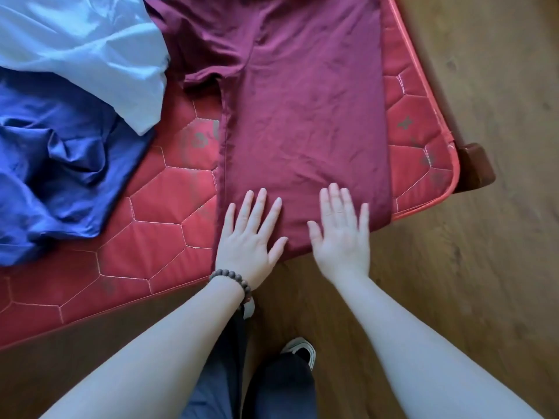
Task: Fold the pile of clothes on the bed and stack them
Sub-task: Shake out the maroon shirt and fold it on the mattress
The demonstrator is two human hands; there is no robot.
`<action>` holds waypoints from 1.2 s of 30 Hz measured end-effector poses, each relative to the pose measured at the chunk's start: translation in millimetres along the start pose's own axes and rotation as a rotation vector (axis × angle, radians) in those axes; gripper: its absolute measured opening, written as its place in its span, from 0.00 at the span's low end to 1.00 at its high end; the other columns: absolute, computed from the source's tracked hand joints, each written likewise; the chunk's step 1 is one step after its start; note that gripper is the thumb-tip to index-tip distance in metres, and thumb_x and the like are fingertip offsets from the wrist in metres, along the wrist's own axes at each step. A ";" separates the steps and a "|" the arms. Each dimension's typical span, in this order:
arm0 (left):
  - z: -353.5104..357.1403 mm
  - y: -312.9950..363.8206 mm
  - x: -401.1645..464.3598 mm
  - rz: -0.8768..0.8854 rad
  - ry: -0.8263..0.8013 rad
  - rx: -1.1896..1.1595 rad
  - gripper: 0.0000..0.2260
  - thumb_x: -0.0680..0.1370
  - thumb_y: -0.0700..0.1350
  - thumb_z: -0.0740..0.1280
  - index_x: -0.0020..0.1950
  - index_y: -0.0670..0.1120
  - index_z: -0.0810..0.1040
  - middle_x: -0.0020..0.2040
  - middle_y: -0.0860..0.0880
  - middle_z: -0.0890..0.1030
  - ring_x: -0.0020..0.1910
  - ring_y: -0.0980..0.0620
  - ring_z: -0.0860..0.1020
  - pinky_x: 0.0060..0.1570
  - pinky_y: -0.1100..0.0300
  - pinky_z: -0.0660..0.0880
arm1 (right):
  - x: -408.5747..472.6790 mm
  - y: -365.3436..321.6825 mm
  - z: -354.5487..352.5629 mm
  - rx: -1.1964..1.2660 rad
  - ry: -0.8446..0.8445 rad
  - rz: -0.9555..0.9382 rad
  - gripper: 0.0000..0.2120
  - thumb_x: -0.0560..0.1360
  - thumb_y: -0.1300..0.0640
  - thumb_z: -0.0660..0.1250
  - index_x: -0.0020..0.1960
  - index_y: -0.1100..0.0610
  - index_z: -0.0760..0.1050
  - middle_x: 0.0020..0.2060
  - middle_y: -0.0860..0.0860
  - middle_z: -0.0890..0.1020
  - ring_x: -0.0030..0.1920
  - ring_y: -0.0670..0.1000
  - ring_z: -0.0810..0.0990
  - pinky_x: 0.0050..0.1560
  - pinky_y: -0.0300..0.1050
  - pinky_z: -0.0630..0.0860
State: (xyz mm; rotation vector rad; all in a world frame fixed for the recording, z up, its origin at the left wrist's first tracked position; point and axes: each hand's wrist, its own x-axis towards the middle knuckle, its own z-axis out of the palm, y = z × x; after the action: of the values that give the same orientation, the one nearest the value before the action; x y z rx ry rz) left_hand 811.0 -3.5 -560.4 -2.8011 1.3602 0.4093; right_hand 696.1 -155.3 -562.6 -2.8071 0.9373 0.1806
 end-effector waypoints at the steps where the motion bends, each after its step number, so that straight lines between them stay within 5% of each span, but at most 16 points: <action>1: -0.1 -4.5 -1.9 -0.031 0.003 -0.007 0.30 0.79 0.62 0.49 0.80 0.53 0.51 0.80 0.47 0.51 0.78 0.47 0.50 0.75 0.45 0.49 | -0.6 11.1 -1.9 -0.005 0.006 0.073 0.29 0.82 0.43 0.47 0.79 0.55 0.50 0.78 0.51 0.53 0.78 0.51 0.48 0.76 0.61 0.45; 5: -5.4 -8.1 -9.2 -0.113 -0.001 -0.018 0.30 0.79 0.61 0.49 0.79 0.50 0.54 0.80 0.46 0.52 0.79 0.47 0.49 0.75 0.44 0.46 | -2.5 30.6 -13.4 -0.032 -0.011 0.167 0.31 0.81 0.42 0.44 0.79 0.57 0.49 0.78 0.52 0.52 0.78 0.52 0.47 0.75 0.64 0.45; 10: -32.9 9.6 28.1 -0.181 0.069 -0.094 0.26 0.77 0.57 0.55 0.70 0.44 0.68 0.77 0.41 0.60 0.78 0.42 0.50 0.74 0.39 0.46 | 25.7 1.3 -27.8 0.001 0.006 -0.020 0.28 0.81 0.47 0.49 0.78 0.58 0.54 0.78 0.54 0.55 0.78 0.54 0.49 0.75 0.64 0.46; 16: -48.0 3.9 126.6 -0.064 0.021 -0.085 0.29 0.80 0.55 0.45 0.79 0.45 0.51 0.80 0.44 0.48 0.78 0.46 0.44 0.76 0.46 0.42 | 108.2 -28.3 -25.3 -0.006 -0.029 -0.138 0.26 0.81 0.48 0.48 0.78 0.53 0.57 0.78 0.51 0.57 0.78 0.53 0.52 0.73 0.67 0.50; 26: -56.0 -41.1 194.8 -0.073 -0.016 -0.080 0.34 0.77 0.61 0.53 0.80 0.48 0.51 0.80 0.44 0.50 0.78 0.42 0.46 0.75 0.42 0.48 | 240.5 -5.0 -40.0 -0.104 -0.010 -0.088 0.30 0.80 0.40 0.49 0.79 0.49 0.53 0.78 0.52 0.53 0.78 0.54 0.50 0.74 0.67 0.45; 30: -57.0 -40.2 194.6 -0.078 -0.034 -0.073 0.35 0.76 0.62 0.56 0.79 0.48 0.54 0.80 0.44 0.51 0.78 0.41 0.47 0.74 0.39 0.50 | 295.0 -13.6 -53.6 -0.079 0.028 -0.038 0.30 0.80 0.42 0.51 0.78 0.55 0.57 0.77 0.58 0.56 0.77 0.58 0.53 0.73 0.67 0.49; 36: -57.2 -42.0 196.2 -0.066 -0.004 -0.102 0.36 0.74 0.61 0.60 0.79 0.48 0.57 0.79 0.44 0.53 0.78 0.41 0.50 0.73 0.38 0.53 | 392.6 -108.8 -88.5 0.251 0.118 -0.582 0.27 0.73 0.54 0.67 0.70 0.59 0.70 0.68 0.59 0.71 0.70 0.61 0.68 0.72 0.63 0.59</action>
State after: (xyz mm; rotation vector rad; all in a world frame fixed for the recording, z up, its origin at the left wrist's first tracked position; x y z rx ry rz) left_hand 972.6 -135.2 -555.5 -2.9155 1.2777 0.4961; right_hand 1078.9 -316.8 -528.9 -2.7324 0.1166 -0.1707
